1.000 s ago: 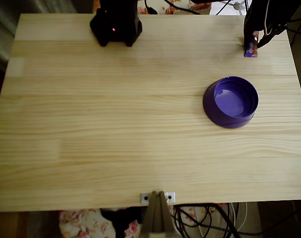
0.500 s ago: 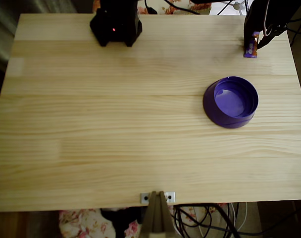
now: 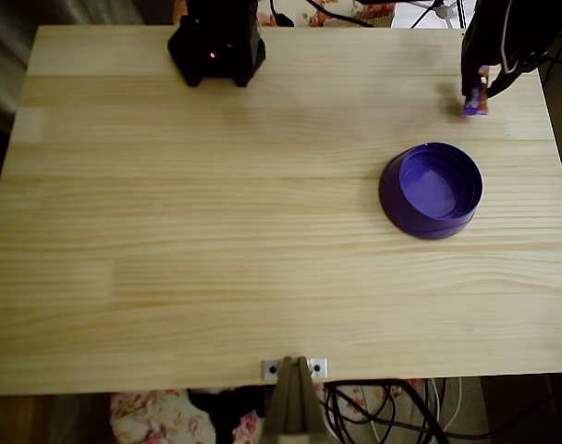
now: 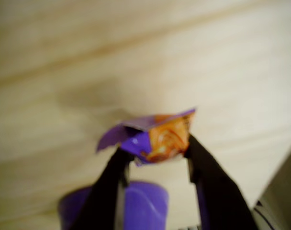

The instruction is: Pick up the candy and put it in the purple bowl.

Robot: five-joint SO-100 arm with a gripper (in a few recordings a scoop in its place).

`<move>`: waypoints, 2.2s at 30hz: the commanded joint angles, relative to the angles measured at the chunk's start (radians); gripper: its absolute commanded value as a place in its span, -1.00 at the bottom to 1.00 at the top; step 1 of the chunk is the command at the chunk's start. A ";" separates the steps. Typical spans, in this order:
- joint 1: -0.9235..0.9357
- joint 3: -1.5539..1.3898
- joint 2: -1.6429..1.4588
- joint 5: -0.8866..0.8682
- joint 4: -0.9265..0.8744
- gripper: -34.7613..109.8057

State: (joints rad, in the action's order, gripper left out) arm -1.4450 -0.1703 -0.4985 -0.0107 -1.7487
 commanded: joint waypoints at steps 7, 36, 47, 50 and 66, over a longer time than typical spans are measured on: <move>0.086 -0.051 -0.348 0.092 -0.012 -0.52; 0.393 -0.253 -0.485 0.318 -0.011 -0.50; 0.431 -0.371 -0.505 0.357 -0.011 -0.34; 0.433 -0.393 -0.518 0.357 -0.011 -0.32; 0.440 -0.468 -0.565 0.368 -0.011 -0.14</move>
State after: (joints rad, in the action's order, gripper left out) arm -0.9940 -0.6473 -0.8667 0.3451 -1.7411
